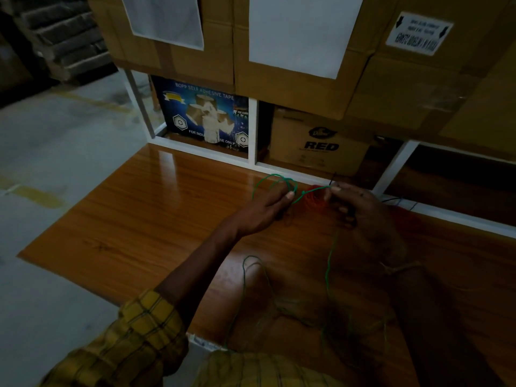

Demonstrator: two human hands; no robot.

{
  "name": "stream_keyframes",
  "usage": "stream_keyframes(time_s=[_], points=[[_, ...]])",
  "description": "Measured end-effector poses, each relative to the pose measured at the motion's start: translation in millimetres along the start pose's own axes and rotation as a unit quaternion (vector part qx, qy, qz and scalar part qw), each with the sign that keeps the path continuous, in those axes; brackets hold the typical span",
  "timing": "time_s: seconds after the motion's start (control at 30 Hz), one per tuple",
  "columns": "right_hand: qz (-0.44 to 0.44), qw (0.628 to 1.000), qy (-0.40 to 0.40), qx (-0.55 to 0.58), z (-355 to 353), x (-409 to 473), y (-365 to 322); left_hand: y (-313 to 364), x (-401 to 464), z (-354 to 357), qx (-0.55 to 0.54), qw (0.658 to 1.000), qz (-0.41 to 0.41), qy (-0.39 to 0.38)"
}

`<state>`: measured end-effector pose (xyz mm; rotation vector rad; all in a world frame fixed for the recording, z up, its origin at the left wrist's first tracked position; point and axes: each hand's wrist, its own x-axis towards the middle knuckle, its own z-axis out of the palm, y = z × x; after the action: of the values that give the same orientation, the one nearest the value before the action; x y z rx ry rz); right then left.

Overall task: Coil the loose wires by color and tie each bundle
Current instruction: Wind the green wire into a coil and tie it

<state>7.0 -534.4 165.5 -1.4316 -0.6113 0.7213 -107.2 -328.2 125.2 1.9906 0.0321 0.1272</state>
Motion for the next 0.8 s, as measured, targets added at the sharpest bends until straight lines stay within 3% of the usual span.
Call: stream_keyframes(time_s=[0.1, 0.33, 0.47, 0.67, 0.8], points=[[-0.009, 1.0, 0.018, 0.004, 0.2, 10.0, -3.4, 4.9, -3.1, 4.8, -0.018, 1.0, -0.011, -0.023], [-0.035, 0.997, 0.033, -0.064, 2.1, 18.9, -13.8, 0.6, 3.9, 8.6, 0.121, 0.992, 0.0, -0.036], [-0.058, 0.995, 0.045, -0.074, -0.4, 27.0, -15.0, 7.6, 4.4, 8.6, 0.127, 0.988, -0.009, -0.092], [-0.07, 0.985, 0.103, -0.122, -12.1, 43.2, 5.1, 23.2, -5.1, 11.4, -0.104, 0.979, -0.027, -0.173], [-0.012, 0.988, 0.092, -0.123, -4.3, 50.3, 36.6, 24.3, -8.8, 15.0, -0.335, 0.926, -0.03, -0.173]])
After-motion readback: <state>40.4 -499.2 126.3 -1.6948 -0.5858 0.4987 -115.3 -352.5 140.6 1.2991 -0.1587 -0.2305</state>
